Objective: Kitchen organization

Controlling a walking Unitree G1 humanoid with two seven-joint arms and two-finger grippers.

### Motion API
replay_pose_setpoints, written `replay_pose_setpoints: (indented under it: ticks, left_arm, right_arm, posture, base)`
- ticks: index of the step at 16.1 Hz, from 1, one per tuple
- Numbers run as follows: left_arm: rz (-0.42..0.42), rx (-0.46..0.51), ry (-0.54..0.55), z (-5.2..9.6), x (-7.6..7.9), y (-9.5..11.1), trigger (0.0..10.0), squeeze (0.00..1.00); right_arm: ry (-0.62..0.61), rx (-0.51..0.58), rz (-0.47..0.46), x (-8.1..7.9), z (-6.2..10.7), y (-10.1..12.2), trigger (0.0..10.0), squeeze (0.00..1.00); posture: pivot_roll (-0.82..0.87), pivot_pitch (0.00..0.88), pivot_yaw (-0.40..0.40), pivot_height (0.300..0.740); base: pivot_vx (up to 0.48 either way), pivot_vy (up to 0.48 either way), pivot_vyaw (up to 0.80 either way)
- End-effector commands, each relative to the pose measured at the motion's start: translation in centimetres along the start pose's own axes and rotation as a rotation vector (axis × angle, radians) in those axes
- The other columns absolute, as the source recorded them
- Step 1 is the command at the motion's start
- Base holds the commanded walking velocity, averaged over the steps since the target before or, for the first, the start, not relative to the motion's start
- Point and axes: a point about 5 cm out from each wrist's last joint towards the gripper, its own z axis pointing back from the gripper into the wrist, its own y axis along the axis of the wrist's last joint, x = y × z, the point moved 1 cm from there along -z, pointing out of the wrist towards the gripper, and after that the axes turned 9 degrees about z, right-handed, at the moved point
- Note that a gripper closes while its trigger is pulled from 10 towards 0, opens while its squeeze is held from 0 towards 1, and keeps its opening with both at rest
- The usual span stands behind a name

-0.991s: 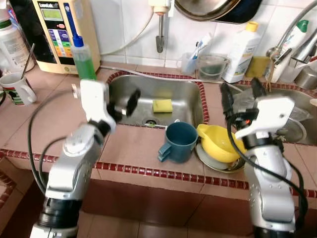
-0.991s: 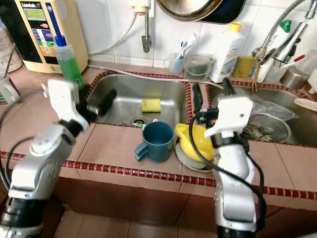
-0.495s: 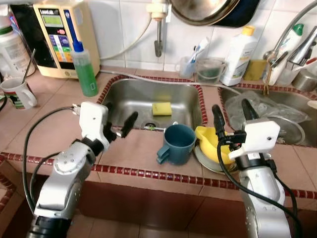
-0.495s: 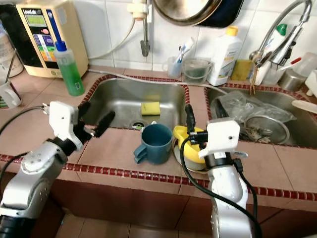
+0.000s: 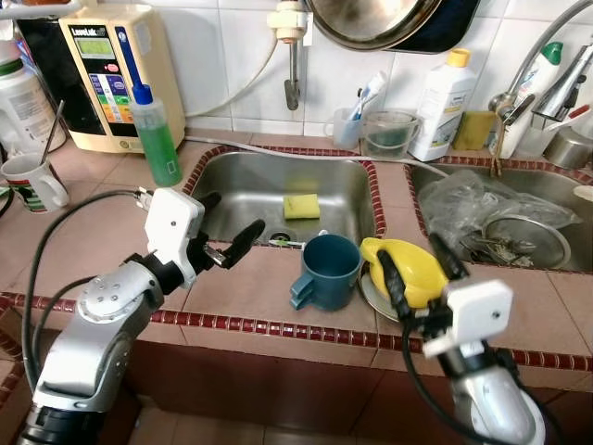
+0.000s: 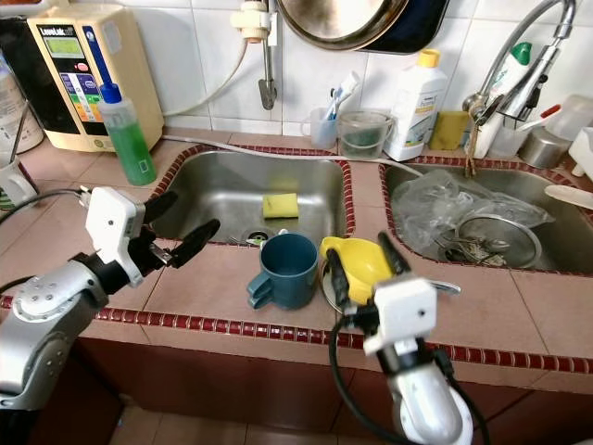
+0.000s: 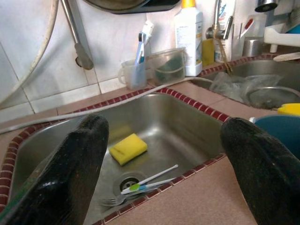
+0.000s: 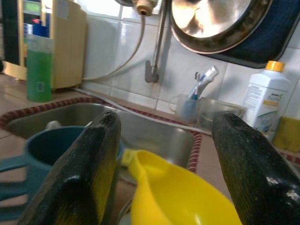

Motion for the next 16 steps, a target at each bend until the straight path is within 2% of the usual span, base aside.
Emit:
replay_pose_setpoints:
  ticks: [1, 5, 9, 14, 16]
  left_arm:
    - [0.001, 0.001, 0.004, 0.3, 0.0, 0.1, 10.0, 0.00]
    - [0.103, 0.021, 0.011, 1.3, 1.2, -1.3, 10.0, 0.00]
    - [0.099, 0.000, 0.017, 2.5, 1.6, -2.8, 10.0, 0.00]
    - [0.121, -0.013, 0.025, 3.3, 2.2, -3.6, 10.0, 0.00]
    - [0.080, -0.021, -0.007, 3.8, 2.9, -4.2, 10.0, 0.00]
  right_arm:
    - [0.023, 0.015, 0.003, 0.0, 0.5, 0.6, 10.0, 0.00]
    - [0.079, -0.010, -0.030, -0.6, 1.5, 0.4, 10.0, 0.00]
    - [0.123, -0.060, -0.046, -0.9, 2.3, -0.8, 10.0, 0.00]
    - [0.161, -0.104, -0.083, -1.3, 3.3, -1.7, 10.0, 0.00]
    - [0.166, -0.117, -0.090, -1.2, 3.7, -1.9, 10.0, 0.00]
  posture:
    - [-0.07, 0.007, 0.050, 0.740]
    - [-0.07, 0.017, 0.040, 0.740]
    - [-0.05, 0.020, 0.025, 0.740]
    - [-0.05, 0.021, 0.017, 0.740]
    - [-0.05, 0.022, 0.017, 0.740]
  base:
    - [0.000, 0.000, 0.00]
    - [0.000, 0.000, 0.00]
    - [0.000, 0.000, 0.00]
    - [0.000, 0.000, 0.00]
    - [0.000, 0.000, 0.00]
